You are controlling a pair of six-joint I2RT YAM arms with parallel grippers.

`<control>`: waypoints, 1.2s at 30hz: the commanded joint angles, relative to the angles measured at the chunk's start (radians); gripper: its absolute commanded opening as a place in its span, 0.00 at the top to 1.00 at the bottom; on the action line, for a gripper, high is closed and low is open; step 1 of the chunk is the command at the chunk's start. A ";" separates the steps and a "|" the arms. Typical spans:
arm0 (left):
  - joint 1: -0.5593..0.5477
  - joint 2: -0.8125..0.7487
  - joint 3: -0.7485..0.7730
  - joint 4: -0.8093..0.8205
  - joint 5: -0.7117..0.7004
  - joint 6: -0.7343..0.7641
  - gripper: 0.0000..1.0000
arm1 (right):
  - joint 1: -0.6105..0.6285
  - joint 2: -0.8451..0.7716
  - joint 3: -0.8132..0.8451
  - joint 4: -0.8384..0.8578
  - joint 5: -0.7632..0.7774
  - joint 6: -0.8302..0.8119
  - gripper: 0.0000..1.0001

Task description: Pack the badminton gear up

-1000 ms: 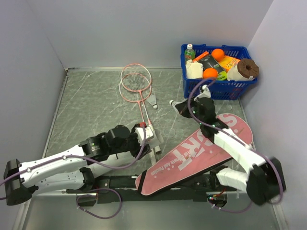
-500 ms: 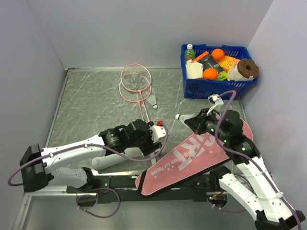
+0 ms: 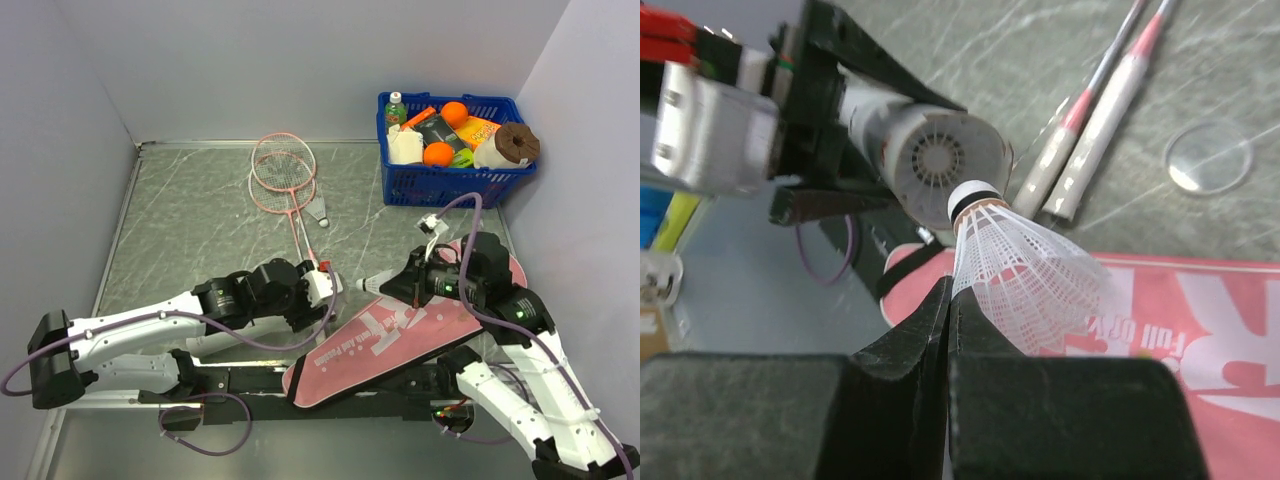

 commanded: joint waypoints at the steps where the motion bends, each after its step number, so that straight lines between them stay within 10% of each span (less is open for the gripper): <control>1: -0.016 -0.050 -0.012 0.079 0.007 0.002 0.99 | 0.030 0.028 0.031 -0.011 -0.048 -0.024 1.00; 16: -0.031 -0.089 -0.019 0.065 0.021 -0.003 0.99 | 0.300 0.226 0.058 0.180 0.107 0.071 1.00; 36: -0.034 -0.191 -0.035 0.104 0.093 -0.018 0.99 | 0.320 0.422 -0.103 0.759 -0.193 0.260 1.00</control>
